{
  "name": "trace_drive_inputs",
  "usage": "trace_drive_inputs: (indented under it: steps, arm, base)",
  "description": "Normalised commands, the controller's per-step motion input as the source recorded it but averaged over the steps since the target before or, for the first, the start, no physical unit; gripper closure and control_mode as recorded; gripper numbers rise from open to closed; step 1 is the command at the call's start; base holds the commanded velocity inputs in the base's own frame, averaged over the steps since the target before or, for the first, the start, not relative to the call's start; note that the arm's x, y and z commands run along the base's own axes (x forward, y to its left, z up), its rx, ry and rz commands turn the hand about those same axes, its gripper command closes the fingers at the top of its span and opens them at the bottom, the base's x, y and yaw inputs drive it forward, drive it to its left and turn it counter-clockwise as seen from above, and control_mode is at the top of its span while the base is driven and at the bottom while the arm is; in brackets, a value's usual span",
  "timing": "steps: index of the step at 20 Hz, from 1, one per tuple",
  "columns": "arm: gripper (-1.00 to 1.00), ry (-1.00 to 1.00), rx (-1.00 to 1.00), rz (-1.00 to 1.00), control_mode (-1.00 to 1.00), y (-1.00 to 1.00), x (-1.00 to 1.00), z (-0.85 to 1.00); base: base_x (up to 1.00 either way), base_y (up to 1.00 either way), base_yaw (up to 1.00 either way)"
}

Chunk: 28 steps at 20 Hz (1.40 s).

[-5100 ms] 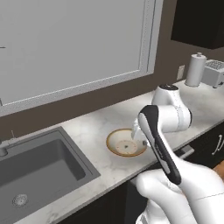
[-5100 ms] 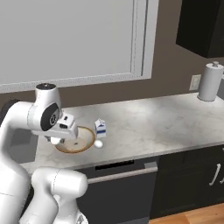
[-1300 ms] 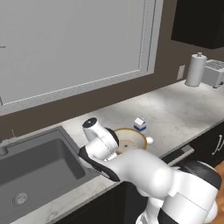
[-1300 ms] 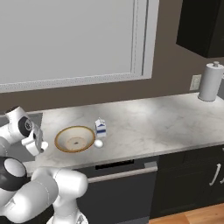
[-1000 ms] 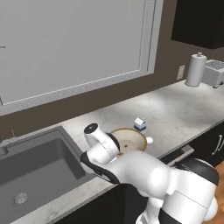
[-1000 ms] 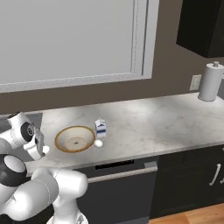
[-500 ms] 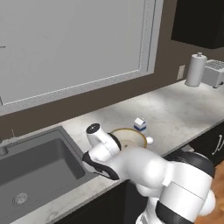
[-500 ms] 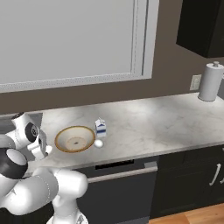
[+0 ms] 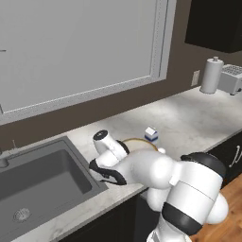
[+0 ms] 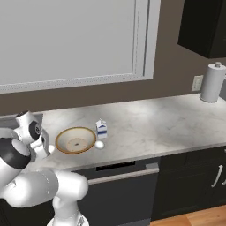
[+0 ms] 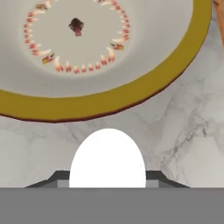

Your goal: Gather the eggs and milk located in the vicinity of the sink area and place them right next to the bowl.

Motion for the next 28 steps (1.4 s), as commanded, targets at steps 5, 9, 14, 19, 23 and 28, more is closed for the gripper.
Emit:
trace_drive_inputs:
  steps: [5,9,14,19,23,28]
  arm:
    - [1.0,0.03,0.0,0.0,-1.0,0.0,0.1,-0.09]
    - [1.0,0.01,0.0,0.0,-1.0,0.0,0.1,-0.21]
    - [1.0,0.0,0.0,0.0,-1.0,0.0,0.02,-0.05]
    - [1.0,0.0,0.0,0.0,-1.0,0.0,0.12,-0.13]
    - [1.0,0.0,0.0,0.0,-1.0,0.0,0.06,-0.12]
    - [1.0,0.0,0.0,0.0,-1.0,0.0,0.05,-0.02]
  base:
    - [0.0,0.0,0.0]
    - [0.0,0.0,0.0]
    - [0.0,0.0,0.0]
    - [0.0,0.0,0.0]
    - [0.0,0.0,0.0]
    - [0.0,0.0,0.0]
